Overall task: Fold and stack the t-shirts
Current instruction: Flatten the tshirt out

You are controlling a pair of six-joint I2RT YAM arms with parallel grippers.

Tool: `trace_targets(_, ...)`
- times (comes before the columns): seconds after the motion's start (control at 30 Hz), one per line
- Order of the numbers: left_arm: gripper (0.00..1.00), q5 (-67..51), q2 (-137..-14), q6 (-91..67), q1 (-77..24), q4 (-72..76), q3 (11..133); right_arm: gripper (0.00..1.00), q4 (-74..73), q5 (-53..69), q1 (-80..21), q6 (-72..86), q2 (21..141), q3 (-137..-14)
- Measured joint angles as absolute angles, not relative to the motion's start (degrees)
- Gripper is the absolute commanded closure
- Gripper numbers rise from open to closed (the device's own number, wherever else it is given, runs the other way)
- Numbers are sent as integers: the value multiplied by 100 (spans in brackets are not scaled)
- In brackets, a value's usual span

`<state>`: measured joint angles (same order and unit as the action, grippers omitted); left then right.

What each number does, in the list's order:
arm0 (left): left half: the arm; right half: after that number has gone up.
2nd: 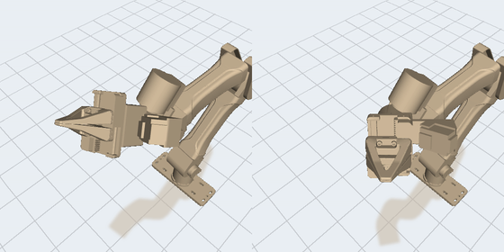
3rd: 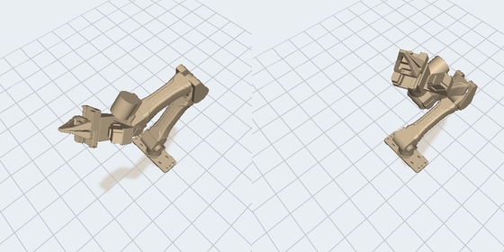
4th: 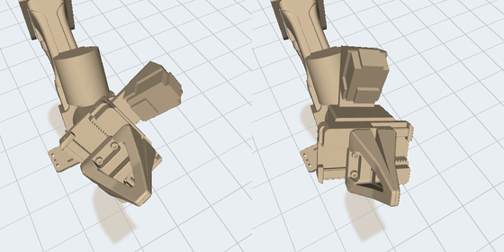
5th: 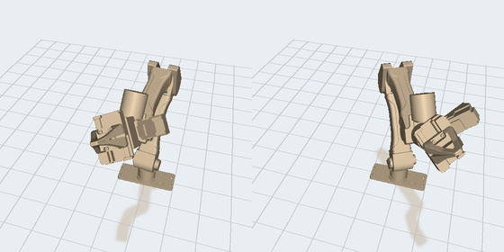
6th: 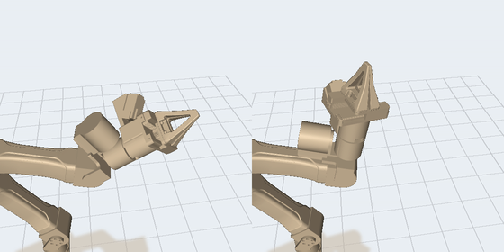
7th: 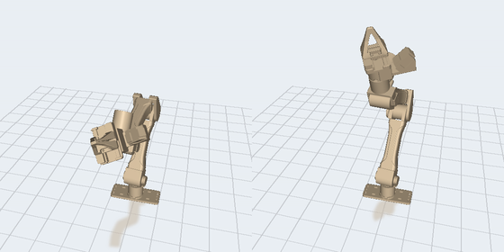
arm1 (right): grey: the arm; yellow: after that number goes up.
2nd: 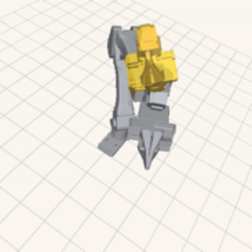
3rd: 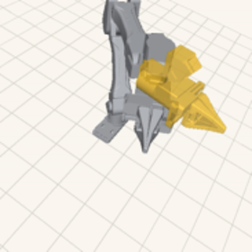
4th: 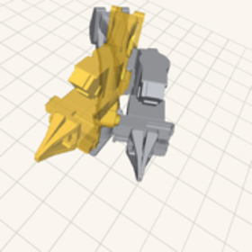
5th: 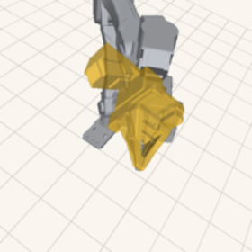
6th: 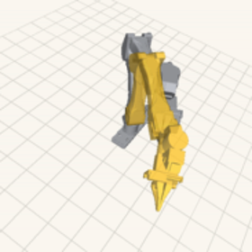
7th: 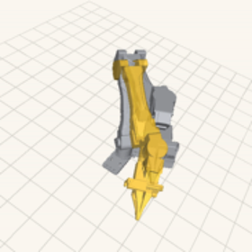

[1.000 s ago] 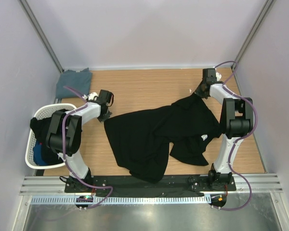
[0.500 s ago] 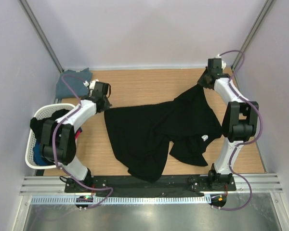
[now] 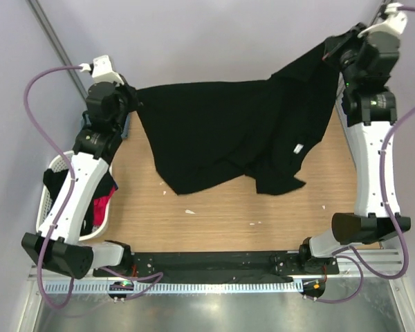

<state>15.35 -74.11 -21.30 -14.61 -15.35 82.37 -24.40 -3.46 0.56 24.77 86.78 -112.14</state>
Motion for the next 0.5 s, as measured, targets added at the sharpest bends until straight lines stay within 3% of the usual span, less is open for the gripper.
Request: trace_targets(0.5,100,1085,-6106,-1452,-1466,-1387,9568,99,-3009,-242,60,1984,7526,-13437)
